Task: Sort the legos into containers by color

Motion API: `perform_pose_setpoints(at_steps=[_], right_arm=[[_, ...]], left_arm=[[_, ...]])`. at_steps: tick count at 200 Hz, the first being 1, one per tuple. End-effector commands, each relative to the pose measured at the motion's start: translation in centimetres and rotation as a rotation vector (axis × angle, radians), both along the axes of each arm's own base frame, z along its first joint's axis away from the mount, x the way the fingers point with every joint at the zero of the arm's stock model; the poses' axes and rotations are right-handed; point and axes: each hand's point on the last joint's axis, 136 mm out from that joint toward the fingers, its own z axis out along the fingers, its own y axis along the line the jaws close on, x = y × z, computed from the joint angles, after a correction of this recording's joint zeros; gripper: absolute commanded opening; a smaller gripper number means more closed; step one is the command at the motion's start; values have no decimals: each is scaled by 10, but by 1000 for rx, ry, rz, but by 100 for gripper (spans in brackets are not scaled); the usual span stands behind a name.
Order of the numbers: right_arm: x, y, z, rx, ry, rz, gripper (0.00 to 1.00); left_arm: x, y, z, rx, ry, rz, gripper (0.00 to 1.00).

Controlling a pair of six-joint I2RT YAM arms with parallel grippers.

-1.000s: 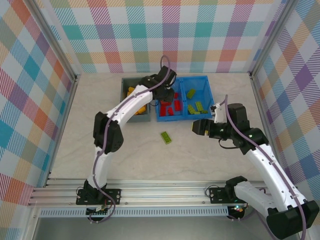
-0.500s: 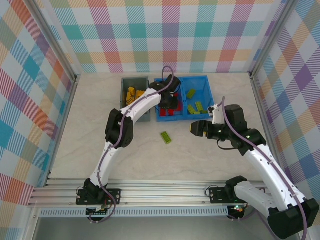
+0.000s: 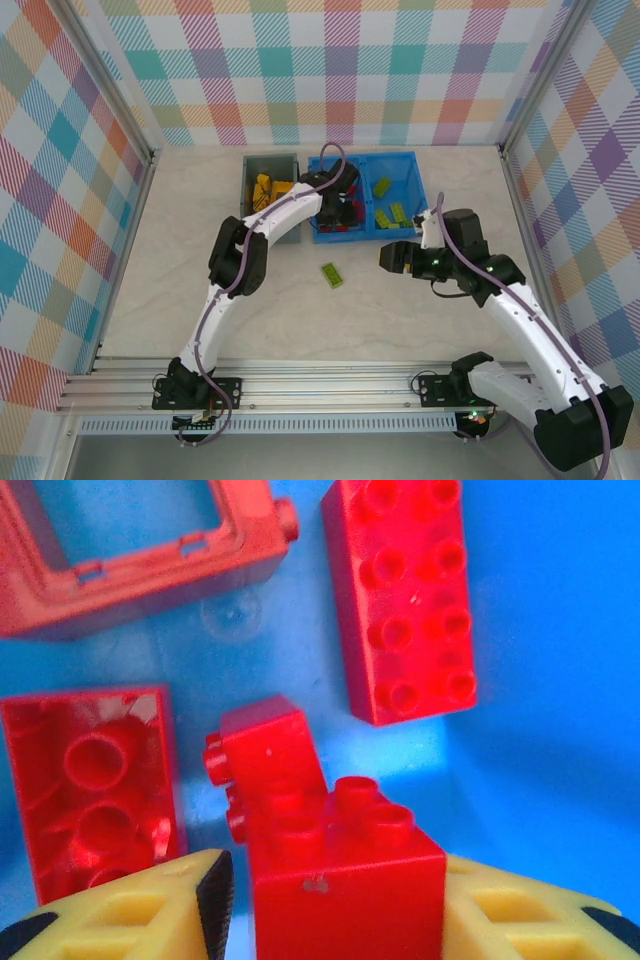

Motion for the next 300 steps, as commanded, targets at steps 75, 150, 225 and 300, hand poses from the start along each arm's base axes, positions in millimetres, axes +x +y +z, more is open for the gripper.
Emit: perform_pose_setpoints(at_steps=[75,150,225,300], right_arm=[[-4,10,-3,-58,-57,92,73],[-10,12,-2,-58,-51,92,73],[-10,13,-6,-59,-43,92,73],[-11,13,-15,-71,-30,89,73]], left_arm=[[-4,5,80,-99,-102,39,44],[0,14,42,-21,-41,71,55],[4,-17,52,-187,-51,40,48],[-8,4,73,-168,-111,84,45]])
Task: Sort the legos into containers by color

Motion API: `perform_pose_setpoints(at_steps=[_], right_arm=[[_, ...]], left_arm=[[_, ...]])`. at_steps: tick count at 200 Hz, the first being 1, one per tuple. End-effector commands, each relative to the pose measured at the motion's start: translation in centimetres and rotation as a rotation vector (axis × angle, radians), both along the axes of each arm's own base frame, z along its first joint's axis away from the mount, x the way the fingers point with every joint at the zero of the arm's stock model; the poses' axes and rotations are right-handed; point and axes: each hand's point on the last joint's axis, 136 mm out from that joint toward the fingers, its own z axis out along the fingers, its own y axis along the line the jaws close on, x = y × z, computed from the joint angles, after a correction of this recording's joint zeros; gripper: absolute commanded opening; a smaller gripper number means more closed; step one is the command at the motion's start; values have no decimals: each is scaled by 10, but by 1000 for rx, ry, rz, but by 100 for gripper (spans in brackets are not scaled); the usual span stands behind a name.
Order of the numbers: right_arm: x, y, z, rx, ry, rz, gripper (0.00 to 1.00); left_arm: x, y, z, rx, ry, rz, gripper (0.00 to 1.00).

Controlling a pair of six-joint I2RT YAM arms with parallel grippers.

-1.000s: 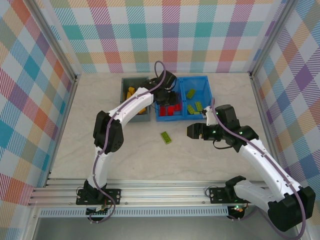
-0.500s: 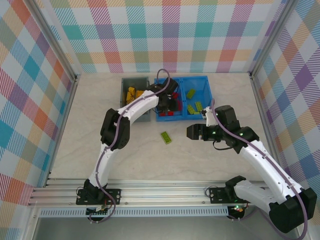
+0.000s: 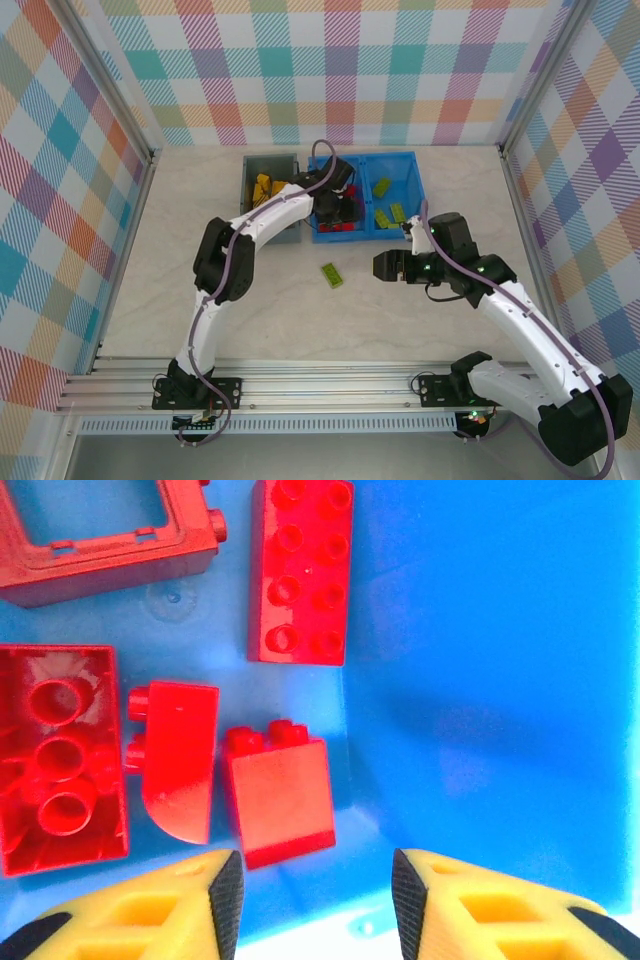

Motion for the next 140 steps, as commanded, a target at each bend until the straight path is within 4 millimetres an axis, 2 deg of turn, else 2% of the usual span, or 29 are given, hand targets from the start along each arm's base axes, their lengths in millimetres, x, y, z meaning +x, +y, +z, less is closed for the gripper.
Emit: perform_pose_setpoints(at_steps=[1,27,49,59,69,70,73,86,116,140], right_arm=[[-1,2,0,-5,-8,5,73],[-1,4,-10,-93,-5,18,73],[-5,20,-26,-208,-9,64,73],[-6,30,-34,-248,-14,85,73],[-6,38,-44,-303,-19,101,74],[-6,38,-45,-308,-20,103,74],[-6,41,-48,-324,-20,109,74],[-5,53,-61,-376,-18,136,75],[4,79,-96,-468,20,190,78],[17,92,-119,-533,24,222,80]], left_arm=[[0,12,39,-8,-80,44,44],[-13,38,74,16,-149,109,46],[-43,65,112,11,-214,156,50],[-63,76,130,-5,-241,156,52],[-87,91,139,-11,-250,153,53],[-89,92,145,-20,-259,152,53],[-97,97,142,-18,-250,149,53],[-131,116,151,-58,-261,129,57],[-206,156,163,-182,-308,52,71],[-255,179,166,-270,-352,-21,74]])
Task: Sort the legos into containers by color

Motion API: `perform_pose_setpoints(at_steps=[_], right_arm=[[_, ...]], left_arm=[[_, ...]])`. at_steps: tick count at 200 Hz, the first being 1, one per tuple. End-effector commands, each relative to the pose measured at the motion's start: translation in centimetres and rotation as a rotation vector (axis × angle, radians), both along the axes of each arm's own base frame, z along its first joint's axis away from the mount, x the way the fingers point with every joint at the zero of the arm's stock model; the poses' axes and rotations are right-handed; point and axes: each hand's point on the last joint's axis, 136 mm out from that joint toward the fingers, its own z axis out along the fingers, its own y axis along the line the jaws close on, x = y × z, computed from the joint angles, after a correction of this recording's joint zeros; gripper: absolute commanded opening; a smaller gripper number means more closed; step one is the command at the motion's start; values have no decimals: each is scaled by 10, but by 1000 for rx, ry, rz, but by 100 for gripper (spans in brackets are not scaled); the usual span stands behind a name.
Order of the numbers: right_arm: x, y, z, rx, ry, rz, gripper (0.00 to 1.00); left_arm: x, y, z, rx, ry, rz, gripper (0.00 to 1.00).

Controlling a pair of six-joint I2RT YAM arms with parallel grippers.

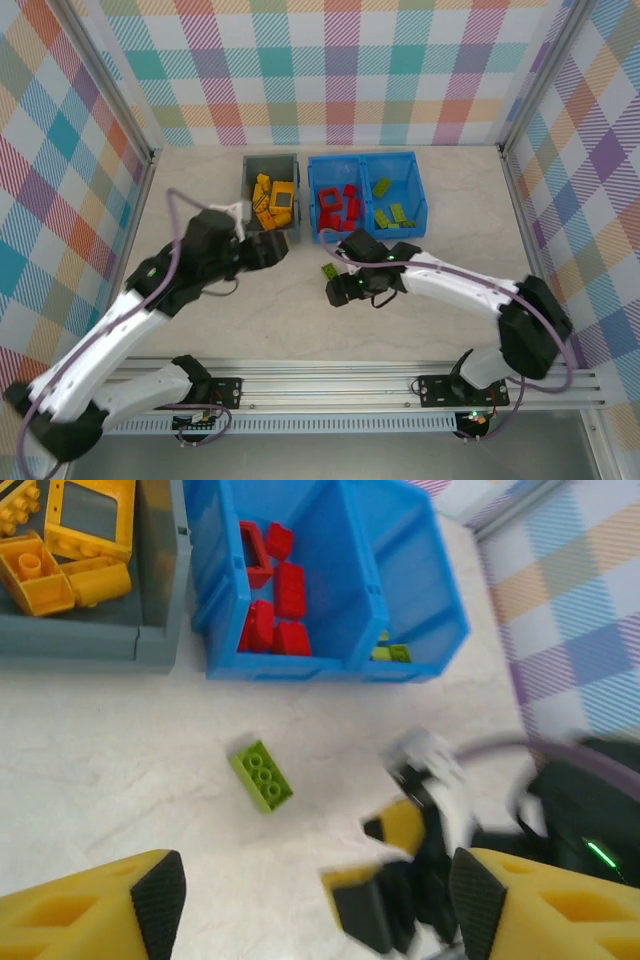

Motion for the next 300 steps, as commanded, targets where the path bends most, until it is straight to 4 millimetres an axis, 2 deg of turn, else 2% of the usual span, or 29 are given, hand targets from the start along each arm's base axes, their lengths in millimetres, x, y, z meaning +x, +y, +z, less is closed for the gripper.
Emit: perform_pose_setpoints(at_steps=[1,22,46,59,85,121,136,149,164,176,193,213,228,243,278,300], right_arm=[[21,12,-10,-52,-60,32,80],[37,20,-25,-112,-75,58,80],[53,27,-47,-177,-68,61,76],[60,31,-56,-196,-63,61,71],[68,37,-69,-215,-53,59,55],[74,38,-67,-212,-68,30,37],[73,39,-56,-183,-81,19,29],[71,37,-38,-152,-106,4,27],[69,27,0,-116,-162,-22,27],[67,11,32,-89,-210,-56,27],[71,-24,71,-52,-245,-141,29],[87,-70,96,-6,-242,-260,29],[109,-99,103,-2,-241,-339,29],[134,-117,103,-16,-229,-396,29],[200,-134,89,-85,-200,-528,29],[236,-134,75,-108,-150,-594,29]], left_arm=[[-41,13,-24,-2,33,-98,75],[-65,40,-29,-14,6,-62,76],[-75,49,-27,-72,-38,-43,76],[-77,51,-25,-92,-54,-41,76],[-79,54,-26,-80,-47,-38,76],[-81,58,-28,-54,-39,-31,76],[-78,58,-31,-50,-27,-21,77],[-75,54,-31,-51,-21,-25,78],[-69,43,-25,-67,-13,-42,78],[-61,31,-19,-74,-3,-64,78],[-46,14,-10,-71,11,-83,78],[-26,-7,1,-76,16,-106,78],[-11,-25,11,-95,8,-124,77],[5,-44,25,-92,-20,-134,76],[28,-97,47,113,-145,-158,76],[35,-137,52,198,-236,-168,75]])
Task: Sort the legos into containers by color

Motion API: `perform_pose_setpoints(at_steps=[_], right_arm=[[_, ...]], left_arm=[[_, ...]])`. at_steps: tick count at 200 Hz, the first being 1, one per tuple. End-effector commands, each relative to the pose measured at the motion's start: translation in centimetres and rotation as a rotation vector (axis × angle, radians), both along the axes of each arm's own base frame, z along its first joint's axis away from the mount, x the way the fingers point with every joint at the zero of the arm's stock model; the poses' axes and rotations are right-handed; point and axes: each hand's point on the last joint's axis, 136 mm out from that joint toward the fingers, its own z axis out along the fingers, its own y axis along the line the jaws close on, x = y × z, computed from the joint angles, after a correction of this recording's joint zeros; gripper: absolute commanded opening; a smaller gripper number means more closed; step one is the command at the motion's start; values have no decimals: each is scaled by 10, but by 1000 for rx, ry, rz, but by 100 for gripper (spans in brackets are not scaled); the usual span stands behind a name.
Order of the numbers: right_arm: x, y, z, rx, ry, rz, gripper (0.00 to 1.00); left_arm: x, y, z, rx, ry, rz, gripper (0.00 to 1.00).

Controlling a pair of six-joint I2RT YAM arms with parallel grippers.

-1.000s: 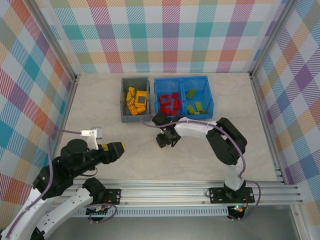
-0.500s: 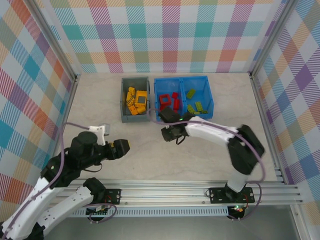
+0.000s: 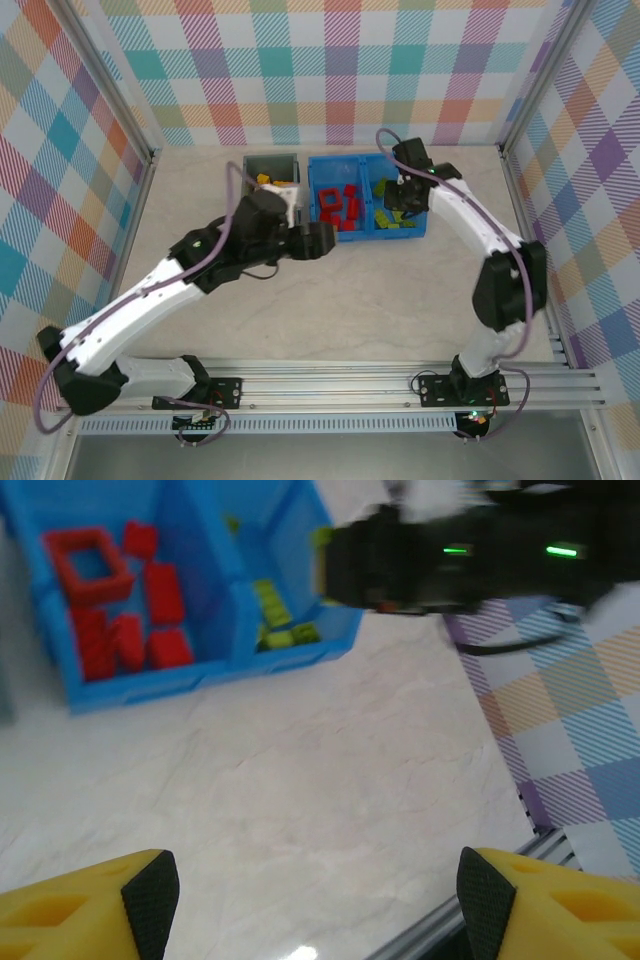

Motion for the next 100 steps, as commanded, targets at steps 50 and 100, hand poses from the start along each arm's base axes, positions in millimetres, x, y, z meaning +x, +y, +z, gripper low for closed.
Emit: perform_pose_setpoints(at_steps=[50,100], right_arm=[[73,-18,-52,-82,121,-279,29],[102,-10,-84,-10,162,-298,33]], left_arm=[[30,-79,-6,182,-235,53,75],[23,-88,-18,185,-218,12,75]])
